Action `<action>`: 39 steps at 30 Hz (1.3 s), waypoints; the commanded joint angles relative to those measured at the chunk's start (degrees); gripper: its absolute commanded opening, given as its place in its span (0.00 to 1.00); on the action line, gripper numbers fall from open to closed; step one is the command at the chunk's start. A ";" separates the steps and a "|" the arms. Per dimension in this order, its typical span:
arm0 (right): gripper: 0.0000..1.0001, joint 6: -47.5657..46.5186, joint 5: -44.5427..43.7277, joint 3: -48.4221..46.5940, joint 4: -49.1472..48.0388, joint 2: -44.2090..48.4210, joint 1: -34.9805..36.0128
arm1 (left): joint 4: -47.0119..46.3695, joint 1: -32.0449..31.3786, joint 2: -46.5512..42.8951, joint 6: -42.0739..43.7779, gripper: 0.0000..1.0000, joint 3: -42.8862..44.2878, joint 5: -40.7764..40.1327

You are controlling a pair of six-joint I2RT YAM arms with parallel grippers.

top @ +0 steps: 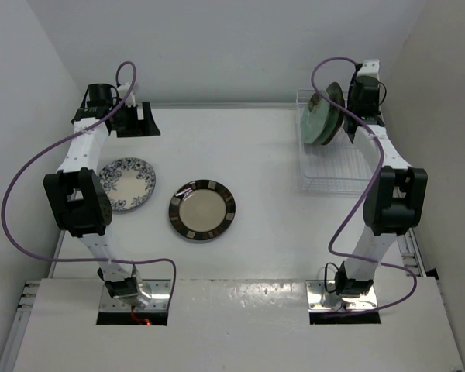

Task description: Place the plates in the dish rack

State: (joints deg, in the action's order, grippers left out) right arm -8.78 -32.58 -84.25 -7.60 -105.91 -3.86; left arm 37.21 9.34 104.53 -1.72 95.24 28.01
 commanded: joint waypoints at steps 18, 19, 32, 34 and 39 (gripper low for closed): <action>0.00 -0.63 -1.26 -1.01 -12.09 5.45 1.31 | -0.82 -0.20 -2.14 0.57 0.88 -0.14 0.64; 0.00 -0.63 -1.78 -0.92 -12.27 5.19 1.40 | -0.82 -0.20 -2.14 0.57 0.88 -0.14 0.64; 0.00 5.52 -2.93 2.50 -10.16 3.17 1.05 | -0.82 -0.20 -2.14 0.57 0.88 -0.14 0.64; 0.00 6.22 -2.75 3.39 -10.60 2.90 1.13 | -0.82 -0.20 -2.14 0.57 0.88 -0.14 0.64; 0.00 7.28 -1.80 4.53 -10.34 2.02 1.22 | -0.82 -0.20 -2.14 0.57 0.88 -0.14 0.64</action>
State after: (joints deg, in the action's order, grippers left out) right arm -3.99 -33.58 -79.07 -8.88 -105.58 -2.35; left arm 37.21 9.34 104.53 -1.74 95.24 28.05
